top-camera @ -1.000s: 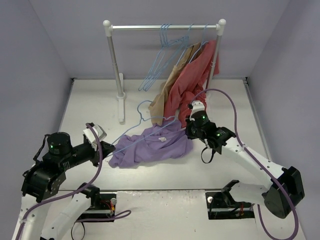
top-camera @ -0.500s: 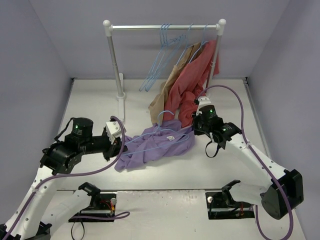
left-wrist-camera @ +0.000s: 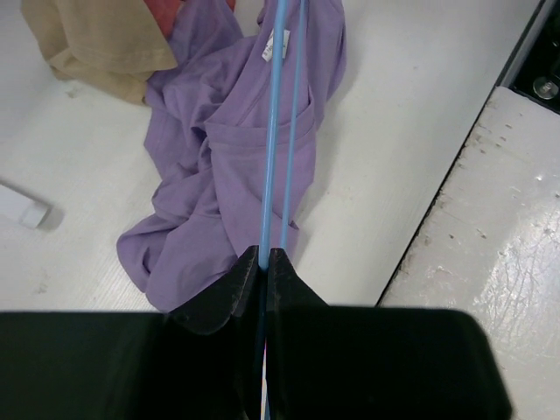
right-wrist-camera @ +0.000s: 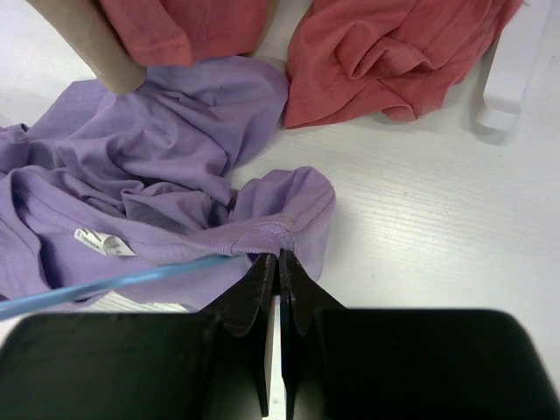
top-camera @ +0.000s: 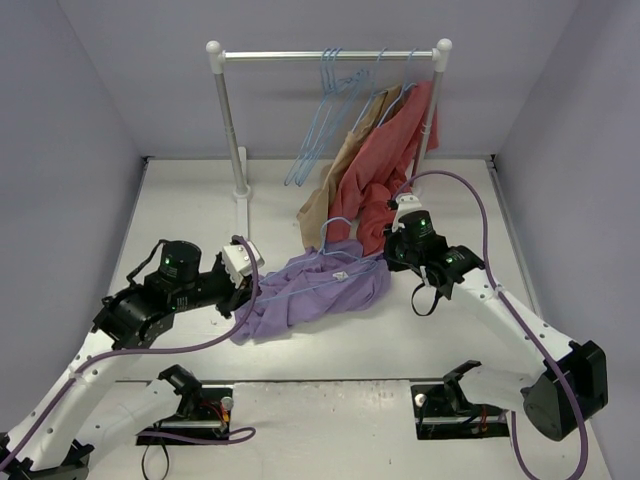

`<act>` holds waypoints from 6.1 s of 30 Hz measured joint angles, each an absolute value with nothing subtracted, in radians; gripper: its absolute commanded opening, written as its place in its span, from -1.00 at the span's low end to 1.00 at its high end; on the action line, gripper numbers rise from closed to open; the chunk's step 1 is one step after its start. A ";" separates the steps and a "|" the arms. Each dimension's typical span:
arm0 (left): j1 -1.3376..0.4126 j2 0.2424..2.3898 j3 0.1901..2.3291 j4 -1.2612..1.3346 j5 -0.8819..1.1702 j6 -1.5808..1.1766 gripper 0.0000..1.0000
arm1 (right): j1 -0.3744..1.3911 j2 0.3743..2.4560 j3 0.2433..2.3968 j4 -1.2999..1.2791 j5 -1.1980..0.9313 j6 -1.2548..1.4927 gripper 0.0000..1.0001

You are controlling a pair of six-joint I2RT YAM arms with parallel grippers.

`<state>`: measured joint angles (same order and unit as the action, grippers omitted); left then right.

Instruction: Place the t-shirt on the hanger

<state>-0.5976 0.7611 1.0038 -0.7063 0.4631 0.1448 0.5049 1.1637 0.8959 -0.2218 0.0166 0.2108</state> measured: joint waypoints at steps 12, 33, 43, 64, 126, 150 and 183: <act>-0.600 0.744 1.004 -0.705 0.437 0.145 -1.00 | 0.505 1.133 0.896 -0.222 0.016 0.211 -1.00; -0.674 0.810 0.881 -0.454 0.444 0.038 -1.00 | 0.509 1.126 0.915 -0.237 -0.023 0.216 -1.00; -0.686 0.794 0.777 -0.276 0.468 -0.048 -1.00 | 0.547 1.116 0.946 -0.246 -0.017 0.217 -1.00; -0.686 0.698 0.743 -0.267 0.577 -0.089 -1.00 | 0.565 1.024 1.006 -0.317 0.101 0.166 -1.00; -0.776 1.076 0.687 0.401 0.508 -0.195 -1.00 | 0.684 1.061 1.251 -0.369 0.044 0.204 -0.97; -0.777 1.079 0.530 0.657 0.514 -0.269 -1.00 | 0.702 0.980 1.241 -0.380 0.074 0.107 -0.16; -0.725 0.966 0.523 0.526 0.662 -0.241 -1.00 | 0.535 0.979 1.202 -0.441 -0.271 -0.407 -0.04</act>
<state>-0.7250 0.9658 0.5232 0.5262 0.6622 -0.2414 0.5354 0.9795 1.2022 -0.4412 -0.2712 -0.4071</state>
